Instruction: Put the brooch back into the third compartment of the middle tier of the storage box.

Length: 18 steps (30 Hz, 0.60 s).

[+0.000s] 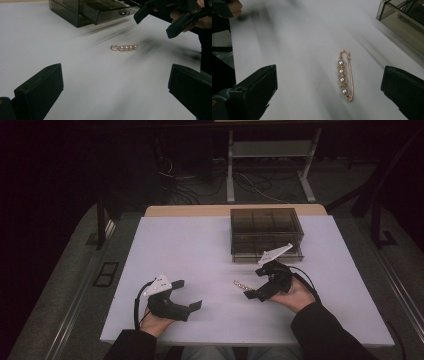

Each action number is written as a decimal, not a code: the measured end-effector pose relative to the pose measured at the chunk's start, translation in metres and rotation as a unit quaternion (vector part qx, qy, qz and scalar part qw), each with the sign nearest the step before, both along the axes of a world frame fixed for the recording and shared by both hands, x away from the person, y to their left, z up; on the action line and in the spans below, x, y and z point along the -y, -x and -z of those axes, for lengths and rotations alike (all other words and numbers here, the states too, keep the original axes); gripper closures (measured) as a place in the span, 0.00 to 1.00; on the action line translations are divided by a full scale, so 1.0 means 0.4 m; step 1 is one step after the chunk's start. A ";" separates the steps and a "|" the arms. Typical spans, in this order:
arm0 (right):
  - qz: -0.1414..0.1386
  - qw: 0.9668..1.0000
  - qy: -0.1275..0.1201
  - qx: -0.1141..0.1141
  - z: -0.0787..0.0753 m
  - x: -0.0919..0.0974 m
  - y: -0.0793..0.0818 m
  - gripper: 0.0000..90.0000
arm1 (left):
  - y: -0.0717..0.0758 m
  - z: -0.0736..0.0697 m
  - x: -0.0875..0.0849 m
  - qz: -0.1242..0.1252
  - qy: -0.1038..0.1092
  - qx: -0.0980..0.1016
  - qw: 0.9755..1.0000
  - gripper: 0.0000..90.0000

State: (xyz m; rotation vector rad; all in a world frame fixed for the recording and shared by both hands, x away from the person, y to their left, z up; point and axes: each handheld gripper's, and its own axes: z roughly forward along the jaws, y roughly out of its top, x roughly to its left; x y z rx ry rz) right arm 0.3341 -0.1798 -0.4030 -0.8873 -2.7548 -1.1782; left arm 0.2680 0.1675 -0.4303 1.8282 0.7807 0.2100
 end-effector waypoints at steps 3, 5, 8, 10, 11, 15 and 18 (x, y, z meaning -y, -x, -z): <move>-0.003 1.000 0.002 -0.001 0.005 -0.009 -0.001 0.00 | 0.000 0.000 0.000 0.001 -0.001 0.001 1.000 0.00; -0.011 1.000 0.005 -0.002 0.010 -0.019 -0.002 0.00 | 0.000 0.000 0.000 0.002 -0.001 0.001 1.000 0.00; -0.014 1.000 0.009 -0.004 0.012 -0.026 -0.002 0.00 | 0.000 0.000 0.000 0.001 -0.001 0.000 1.000 0.00; -0.018 1.000 0.010 -0.005 0.015 -0.032 -0.005 0.00 | 0.000 0.000 0.000 0.001 -0.001 0.000 1.000 0.00; -0.019 1.000 0.010 -0.006 0.017 -0.035 -0.006 0.00 | 0.000 0.000 0.000 0.002 -0.001 0.000 1.000 0.00; -0.023 1.000 0.015 -0.009 0.023 -0.043 -0.012 0.00 | 0.000 0.001 0.001 0.002 0.000 0.000 1.000 0.00; -0.033 0.999 0.016 -0.010 0.030 -0.049 -0.018 0.07 | 0.000 0.000 0.001 0.002 -0.001 0.000 1.000 0.00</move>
